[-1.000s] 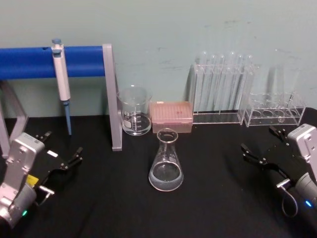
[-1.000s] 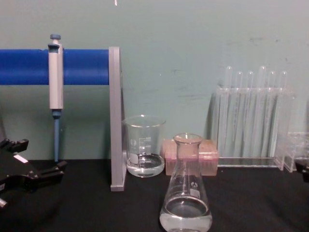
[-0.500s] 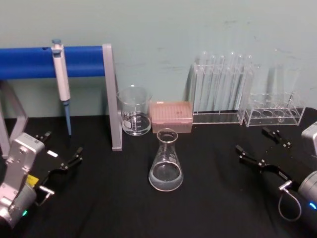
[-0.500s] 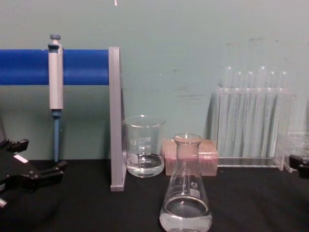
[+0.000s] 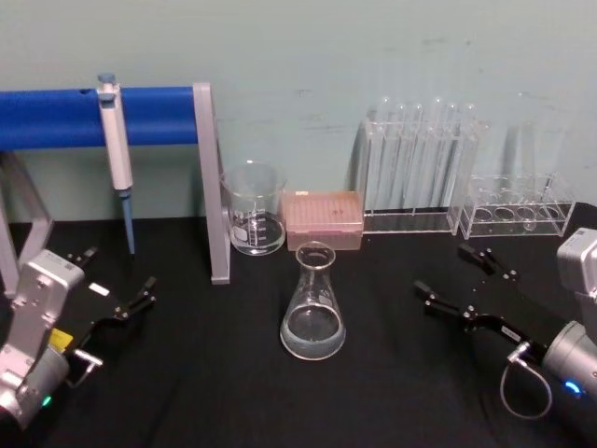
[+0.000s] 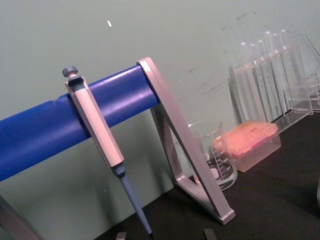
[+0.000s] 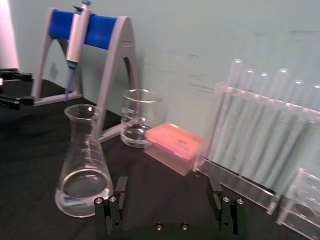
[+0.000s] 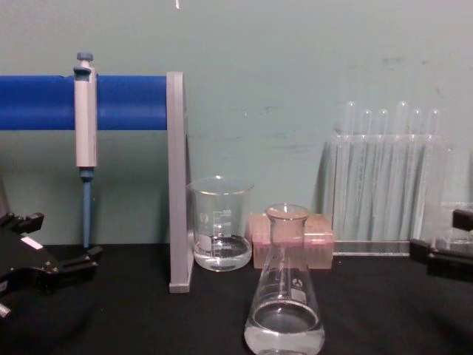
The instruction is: Grasp the erlenmeyer flask with one hand, shake it three times, then place it back.
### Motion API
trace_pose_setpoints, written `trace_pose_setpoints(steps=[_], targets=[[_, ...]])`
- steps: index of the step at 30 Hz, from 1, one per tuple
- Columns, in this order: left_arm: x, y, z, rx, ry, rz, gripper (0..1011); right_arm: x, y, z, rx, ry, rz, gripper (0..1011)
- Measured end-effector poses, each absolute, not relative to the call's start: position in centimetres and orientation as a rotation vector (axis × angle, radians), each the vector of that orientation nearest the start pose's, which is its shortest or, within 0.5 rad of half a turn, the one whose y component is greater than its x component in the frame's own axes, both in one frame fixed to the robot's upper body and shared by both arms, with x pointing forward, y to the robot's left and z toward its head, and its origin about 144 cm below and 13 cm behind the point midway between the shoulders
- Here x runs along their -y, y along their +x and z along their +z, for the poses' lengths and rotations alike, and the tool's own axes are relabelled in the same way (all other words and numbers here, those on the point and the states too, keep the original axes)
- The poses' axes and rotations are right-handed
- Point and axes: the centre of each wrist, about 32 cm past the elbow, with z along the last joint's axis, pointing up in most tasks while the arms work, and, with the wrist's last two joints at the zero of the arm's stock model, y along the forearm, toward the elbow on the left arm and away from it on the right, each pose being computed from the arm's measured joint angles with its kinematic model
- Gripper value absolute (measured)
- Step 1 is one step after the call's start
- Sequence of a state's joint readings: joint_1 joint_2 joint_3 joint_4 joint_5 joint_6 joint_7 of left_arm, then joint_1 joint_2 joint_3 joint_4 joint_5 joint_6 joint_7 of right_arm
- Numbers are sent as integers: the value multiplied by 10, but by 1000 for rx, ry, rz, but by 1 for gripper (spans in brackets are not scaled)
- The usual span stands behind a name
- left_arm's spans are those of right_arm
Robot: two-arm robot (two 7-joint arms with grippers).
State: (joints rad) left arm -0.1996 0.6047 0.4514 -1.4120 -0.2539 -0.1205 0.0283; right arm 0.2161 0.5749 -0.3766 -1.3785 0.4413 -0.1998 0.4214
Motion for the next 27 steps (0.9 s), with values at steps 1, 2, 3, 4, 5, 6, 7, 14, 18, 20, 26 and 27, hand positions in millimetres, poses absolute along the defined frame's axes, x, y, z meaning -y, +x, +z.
trace_pose_setpoints(steps=[1, 2, 3, 4, 5, 6, 7, 14, 18, 20, 26, 27], targets=[[-310, 489, 1140, 285, 304, 1248, 1001, 323, 502, 1149, 149, -109, -905, 1000], [-310, 489, 1140, 285, 305, 1248, 1001, 322, 504, 1149, 146, -107, -891, 1000], [-310, 489, 1140, 285, 304, 1248, 1001, 321, 505, 1149, 145, -106, -884, 1000], [-310, 489, 1140, 285, 304, 1248, 1000, 321, 506, 1149, 144, -105, -877, 1000], [-310, 489, 1140, 285, 304, 1248, 1001, 319, 508, 1149, 142, -102, -863, 1000], [-310, 489, 1140, 285, 304, 1248, 1001, 318, 510, 1149, 141, -101, -856, 1000], [-310, 489, 1140, 285, 305, 1248, 1001, 317, 511, 1148, 138, -99, -845, 1000], [-310, 489, 1140, 285, 304, 1248, 1001, 310, 522, 1147, 127, -87, -794, 1000], [-310, 489, 1140, 285, 304, 1248, 1001, 308, 527, 1147, 122, -82, -772, 1000], [-310, 489, 1140, 285, 304, 1248, 1001, 307, 530, 1146, 121, -79, -763, 1000], [-310, 489, 1140, 285, 304, 1248, 1001, 303, 538, 1146, 121, -79, -729, 1000], [-310, 489, 1140, 285, 304, 1248, 1001, 302, 539, 1146, 121, -79, -724, 1000]])
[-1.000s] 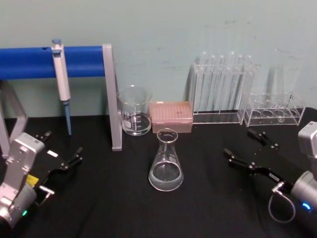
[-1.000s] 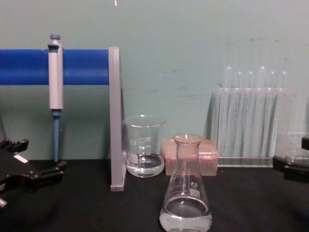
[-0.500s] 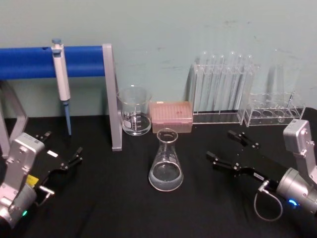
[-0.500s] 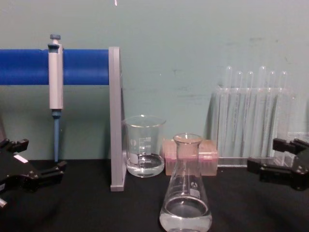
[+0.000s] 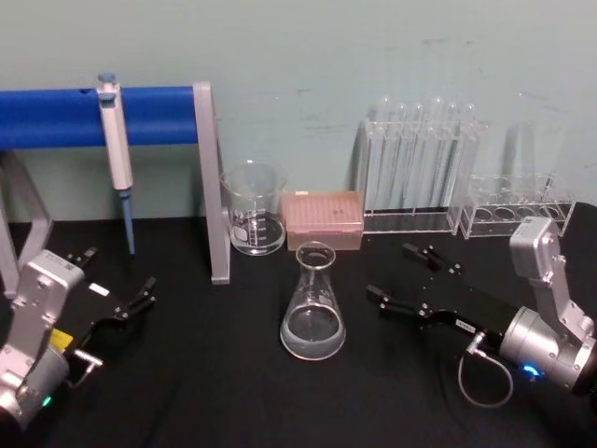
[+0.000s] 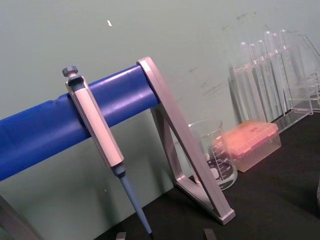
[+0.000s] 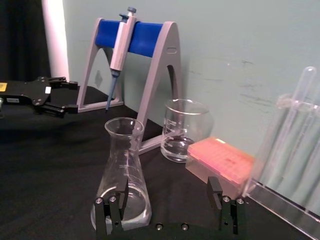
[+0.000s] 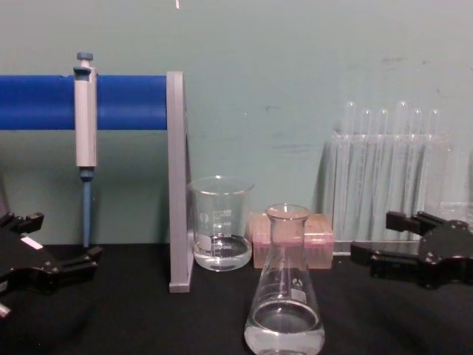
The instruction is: Grasp the erlenmeyer flask with one hand, shake it three times, then place it back.
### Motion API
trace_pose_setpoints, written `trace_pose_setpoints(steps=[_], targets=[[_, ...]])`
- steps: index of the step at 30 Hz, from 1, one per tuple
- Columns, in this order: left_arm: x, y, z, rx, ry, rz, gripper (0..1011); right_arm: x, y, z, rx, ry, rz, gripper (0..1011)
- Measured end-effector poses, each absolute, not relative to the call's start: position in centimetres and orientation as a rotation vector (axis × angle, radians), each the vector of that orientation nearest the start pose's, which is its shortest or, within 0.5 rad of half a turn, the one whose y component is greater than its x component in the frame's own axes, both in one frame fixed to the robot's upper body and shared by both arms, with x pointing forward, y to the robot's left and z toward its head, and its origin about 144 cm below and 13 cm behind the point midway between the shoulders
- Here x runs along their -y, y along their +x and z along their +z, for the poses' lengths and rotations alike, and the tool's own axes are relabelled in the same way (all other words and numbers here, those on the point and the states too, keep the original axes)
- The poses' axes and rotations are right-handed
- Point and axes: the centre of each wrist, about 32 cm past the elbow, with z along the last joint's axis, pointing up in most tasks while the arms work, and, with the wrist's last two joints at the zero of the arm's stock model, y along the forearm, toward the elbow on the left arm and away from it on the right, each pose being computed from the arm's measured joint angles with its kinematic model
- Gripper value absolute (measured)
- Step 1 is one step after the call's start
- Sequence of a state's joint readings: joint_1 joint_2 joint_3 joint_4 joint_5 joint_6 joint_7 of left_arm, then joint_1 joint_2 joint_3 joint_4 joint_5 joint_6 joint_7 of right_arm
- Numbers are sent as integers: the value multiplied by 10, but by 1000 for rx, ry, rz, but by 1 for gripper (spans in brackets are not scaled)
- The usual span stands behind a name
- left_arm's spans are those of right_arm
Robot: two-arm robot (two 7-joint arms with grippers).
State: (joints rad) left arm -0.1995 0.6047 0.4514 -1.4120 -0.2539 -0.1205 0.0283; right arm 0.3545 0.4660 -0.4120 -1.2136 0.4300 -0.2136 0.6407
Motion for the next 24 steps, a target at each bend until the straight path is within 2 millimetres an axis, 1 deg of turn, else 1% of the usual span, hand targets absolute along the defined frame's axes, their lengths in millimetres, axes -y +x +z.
trace_pose_setpoints(steps=[8, 24], targets=[[-310, 489, 1140, 285, 304, 1248, 1001, 296, 550, 1145, 124, -79, -674, 1000], [-310, 489, 1140, 285, 304, 1248, 1001, 282, 561, 1145, 125, -71, -607, 1000]])
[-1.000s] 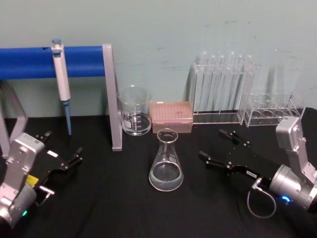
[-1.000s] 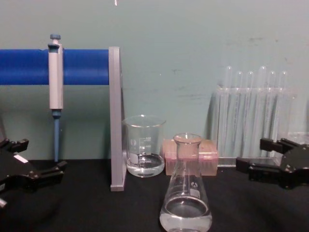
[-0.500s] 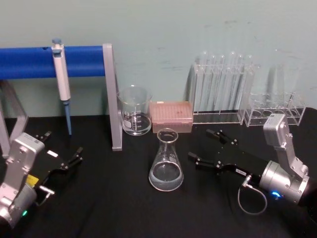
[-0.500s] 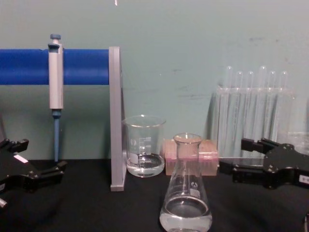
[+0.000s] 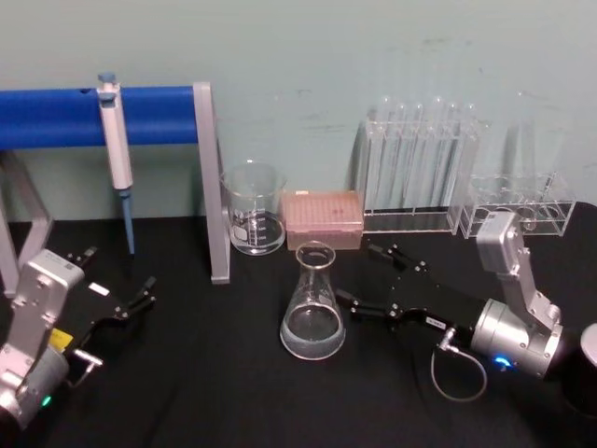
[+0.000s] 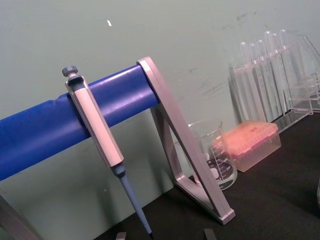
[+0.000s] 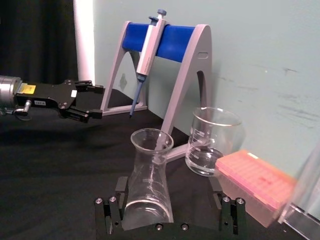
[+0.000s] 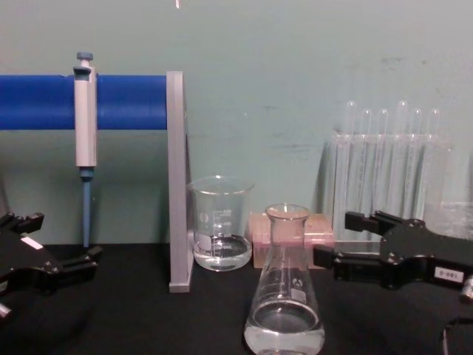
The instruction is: Grasp the erlenmeyer flask with one hand, shake it three times, then place it back.
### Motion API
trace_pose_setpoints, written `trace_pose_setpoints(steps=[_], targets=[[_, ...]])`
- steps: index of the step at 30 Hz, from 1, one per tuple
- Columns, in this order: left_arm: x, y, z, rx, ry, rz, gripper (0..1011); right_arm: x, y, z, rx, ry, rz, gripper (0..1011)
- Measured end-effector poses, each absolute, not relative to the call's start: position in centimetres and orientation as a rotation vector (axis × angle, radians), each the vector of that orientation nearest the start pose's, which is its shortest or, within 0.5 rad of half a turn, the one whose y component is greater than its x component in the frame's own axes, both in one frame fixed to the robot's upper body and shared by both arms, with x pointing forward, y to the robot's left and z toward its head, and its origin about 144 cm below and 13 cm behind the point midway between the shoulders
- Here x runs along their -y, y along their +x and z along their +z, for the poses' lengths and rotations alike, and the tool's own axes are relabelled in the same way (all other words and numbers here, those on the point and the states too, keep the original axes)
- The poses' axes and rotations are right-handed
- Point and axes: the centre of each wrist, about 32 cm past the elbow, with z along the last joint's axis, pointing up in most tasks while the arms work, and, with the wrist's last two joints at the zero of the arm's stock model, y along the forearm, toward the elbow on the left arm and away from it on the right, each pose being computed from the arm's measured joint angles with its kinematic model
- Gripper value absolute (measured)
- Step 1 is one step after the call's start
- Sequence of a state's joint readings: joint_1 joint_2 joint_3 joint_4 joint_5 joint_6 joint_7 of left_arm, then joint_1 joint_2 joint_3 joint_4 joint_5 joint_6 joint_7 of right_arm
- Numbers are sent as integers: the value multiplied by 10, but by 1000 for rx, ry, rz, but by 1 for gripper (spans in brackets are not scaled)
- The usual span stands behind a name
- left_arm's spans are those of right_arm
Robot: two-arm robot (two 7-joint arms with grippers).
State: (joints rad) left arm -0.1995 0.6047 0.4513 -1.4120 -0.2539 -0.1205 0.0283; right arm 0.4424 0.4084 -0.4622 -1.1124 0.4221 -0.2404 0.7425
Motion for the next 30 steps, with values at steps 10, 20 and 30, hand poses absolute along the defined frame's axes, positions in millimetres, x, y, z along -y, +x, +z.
trace_pose_setpoints(steps=[10, 20, 30], targets=[[-310, 489, 1140, 285, 305, 1248, 1001, 269, 568, 1144, 118, -66, -579, 1000], [-310, 489, 1140, 285, 304, 1248, 1001, 255, 572, 1144, 112, -63, -564, 1000], [-310, 489, 1140, 285, 304, 1248, 1001, 242, 579, 1142, 106, -67, -569, 1000]])
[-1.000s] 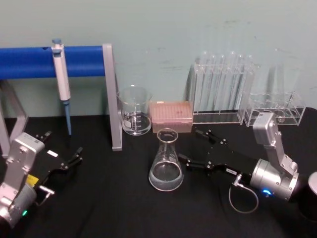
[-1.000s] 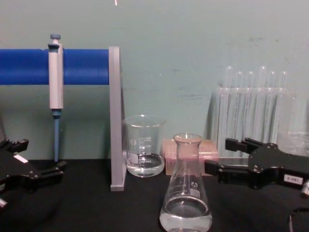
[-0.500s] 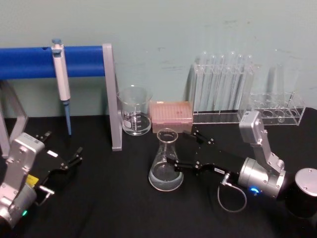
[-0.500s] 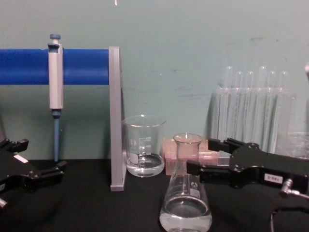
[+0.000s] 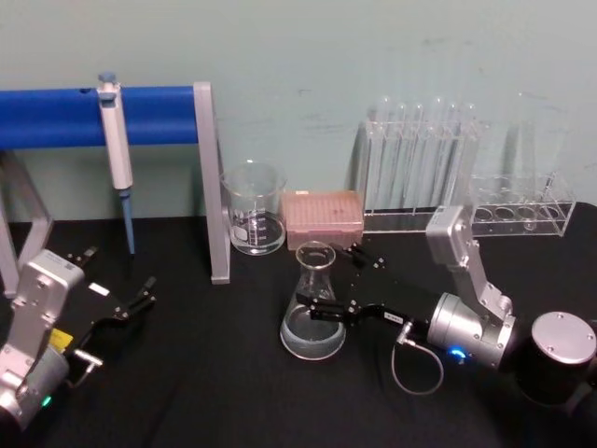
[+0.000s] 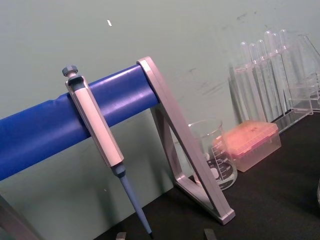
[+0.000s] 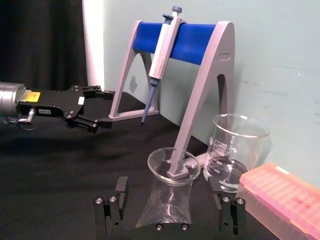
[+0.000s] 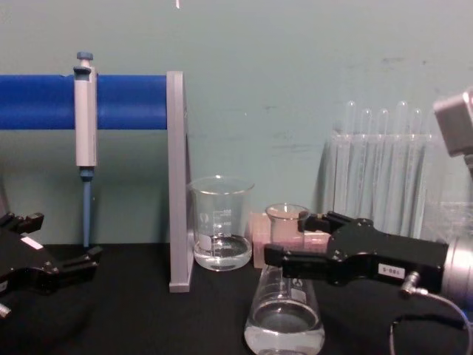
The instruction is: Grasp the erlenmeyer flask with one hand, shake it three times, then place it back.
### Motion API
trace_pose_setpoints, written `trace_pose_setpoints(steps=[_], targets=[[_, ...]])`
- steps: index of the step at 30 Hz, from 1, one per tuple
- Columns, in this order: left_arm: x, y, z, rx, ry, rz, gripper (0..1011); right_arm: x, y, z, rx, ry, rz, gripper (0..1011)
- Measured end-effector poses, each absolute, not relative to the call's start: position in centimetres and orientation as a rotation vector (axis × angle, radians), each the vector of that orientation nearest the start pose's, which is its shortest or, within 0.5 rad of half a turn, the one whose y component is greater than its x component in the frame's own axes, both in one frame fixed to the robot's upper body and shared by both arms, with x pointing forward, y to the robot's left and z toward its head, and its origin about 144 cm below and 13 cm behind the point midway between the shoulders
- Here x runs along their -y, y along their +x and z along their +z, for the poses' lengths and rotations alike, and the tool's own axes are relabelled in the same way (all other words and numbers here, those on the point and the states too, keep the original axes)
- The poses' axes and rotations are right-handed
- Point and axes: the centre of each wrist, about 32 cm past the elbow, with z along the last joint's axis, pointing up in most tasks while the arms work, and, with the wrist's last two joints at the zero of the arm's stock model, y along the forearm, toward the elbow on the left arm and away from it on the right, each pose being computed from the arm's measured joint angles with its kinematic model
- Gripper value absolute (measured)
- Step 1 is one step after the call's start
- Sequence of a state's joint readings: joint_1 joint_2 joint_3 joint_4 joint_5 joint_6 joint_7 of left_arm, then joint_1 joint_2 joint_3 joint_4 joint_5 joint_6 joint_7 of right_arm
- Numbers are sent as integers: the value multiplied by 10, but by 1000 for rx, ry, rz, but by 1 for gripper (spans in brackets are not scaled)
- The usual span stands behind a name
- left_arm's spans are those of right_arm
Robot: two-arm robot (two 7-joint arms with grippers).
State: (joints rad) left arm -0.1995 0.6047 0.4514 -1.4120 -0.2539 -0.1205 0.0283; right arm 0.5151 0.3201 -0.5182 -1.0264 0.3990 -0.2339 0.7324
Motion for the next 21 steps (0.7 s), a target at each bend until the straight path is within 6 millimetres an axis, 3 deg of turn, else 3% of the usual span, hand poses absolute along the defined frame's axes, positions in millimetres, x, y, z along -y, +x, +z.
trace_pose_setpoints(steps=[21], targets=[[-310, 489, 1140, 285, 304, 1248, 1001, 231, 587, 1140, 87, -76, -573, 1000]])
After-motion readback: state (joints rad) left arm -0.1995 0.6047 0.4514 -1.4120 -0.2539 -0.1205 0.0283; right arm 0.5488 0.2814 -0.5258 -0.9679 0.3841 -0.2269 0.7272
